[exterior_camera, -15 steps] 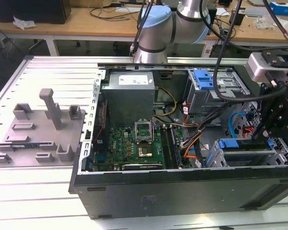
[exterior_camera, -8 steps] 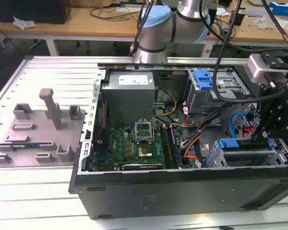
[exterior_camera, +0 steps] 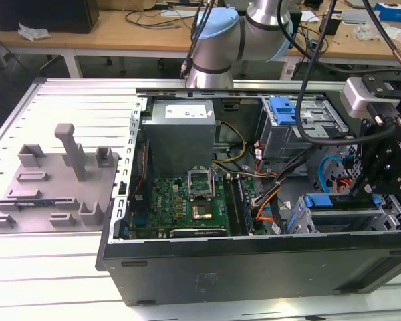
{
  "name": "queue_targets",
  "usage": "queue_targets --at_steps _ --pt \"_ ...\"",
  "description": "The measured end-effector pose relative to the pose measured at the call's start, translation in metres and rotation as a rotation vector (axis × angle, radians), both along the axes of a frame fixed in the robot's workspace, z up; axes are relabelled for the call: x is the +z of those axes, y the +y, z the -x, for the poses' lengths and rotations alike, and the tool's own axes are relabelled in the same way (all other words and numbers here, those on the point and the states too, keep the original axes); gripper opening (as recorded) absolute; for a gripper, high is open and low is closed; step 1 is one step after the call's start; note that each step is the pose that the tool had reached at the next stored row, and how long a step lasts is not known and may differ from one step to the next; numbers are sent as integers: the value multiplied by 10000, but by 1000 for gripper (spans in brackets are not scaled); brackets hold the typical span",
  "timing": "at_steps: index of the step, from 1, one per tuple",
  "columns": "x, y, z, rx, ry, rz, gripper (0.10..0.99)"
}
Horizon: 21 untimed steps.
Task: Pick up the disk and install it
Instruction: 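Insert the first disk wire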
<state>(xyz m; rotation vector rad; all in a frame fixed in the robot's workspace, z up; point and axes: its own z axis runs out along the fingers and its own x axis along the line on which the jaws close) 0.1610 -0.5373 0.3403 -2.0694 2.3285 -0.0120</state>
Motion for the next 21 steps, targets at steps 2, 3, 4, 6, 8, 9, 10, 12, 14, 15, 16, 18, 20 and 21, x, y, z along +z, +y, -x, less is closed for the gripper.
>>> queue_targets --at_steps 2,3,4,6,8,9,10,12,14,15,16,18,20,21 --pt "-8 0 0 0 0 -3 169" --pt "-12 0 0 0 0 -2 169" --pt "-16 0 0 0 -1 0 169" --pt "-35 -1 0 1 -1 5 169" --pt "-48 -2 -1 1 -1 2 169" --pt "-55 -3 -1 2 -1 1 169" --pt "-60 -4 -1 2 -1 0 169" --pt "-69 -6 0 1 -1 3 169" --pt "-72 -7 0 0 -1 4 169" --pt "-73 -6 0 0 0 1 169" --pt "-74 -7 0 0 0 0 169" --pt "-74 -7 0 0 0 1 169" --pt "-78 -5 0 0 2 -17 169" --pt "-82 -6 1 -2 4 -28 176"
